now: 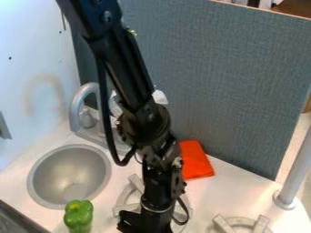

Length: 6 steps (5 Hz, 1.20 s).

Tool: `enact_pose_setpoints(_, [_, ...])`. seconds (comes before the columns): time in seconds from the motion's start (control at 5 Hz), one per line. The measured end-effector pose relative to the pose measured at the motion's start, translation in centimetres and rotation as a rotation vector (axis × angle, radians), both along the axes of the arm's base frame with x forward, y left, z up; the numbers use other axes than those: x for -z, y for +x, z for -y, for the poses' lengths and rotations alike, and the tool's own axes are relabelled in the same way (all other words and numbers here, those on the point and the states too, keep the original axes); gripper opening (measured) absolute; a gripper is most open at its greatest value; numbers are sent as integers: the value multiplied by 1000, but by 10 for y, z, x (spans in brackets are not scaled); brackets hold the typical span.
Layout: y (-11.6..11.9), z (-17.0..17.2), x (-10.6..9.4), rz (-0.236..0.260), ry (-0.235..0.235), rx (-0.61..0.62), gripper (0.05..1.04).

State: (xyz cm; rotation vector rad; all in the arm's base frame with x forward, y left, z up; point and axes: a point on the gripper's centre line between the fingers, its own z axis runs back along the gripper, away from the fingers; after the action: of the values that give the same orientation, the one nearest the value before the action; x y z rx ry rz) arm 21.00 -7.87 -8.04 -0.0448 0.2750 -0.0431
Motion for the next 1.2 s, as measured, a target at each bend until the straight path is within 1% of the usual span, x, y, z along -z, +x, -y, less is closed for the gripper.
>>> enact_pose_setpoints(0.2, [-3, 4, -7, 53, -69, -45, 303])
enact_pose_setpoints(0.4, [8, 8, -35, 153, -97, -69, 597])
enact_pose_setpoints(0.6, [20, 9, -59, 234, -105, -90, 900])
enact_pose_setpoints(0.8, [27, -3, -78, 272, -98, -125, 1014])
enact_pose_setpoints(1.0, [23, -28, -113, 304, 26, -138, 1010])
enact_pose_setpoints(1.2, [23, -66, -124, 297, 117, -175, 1007])
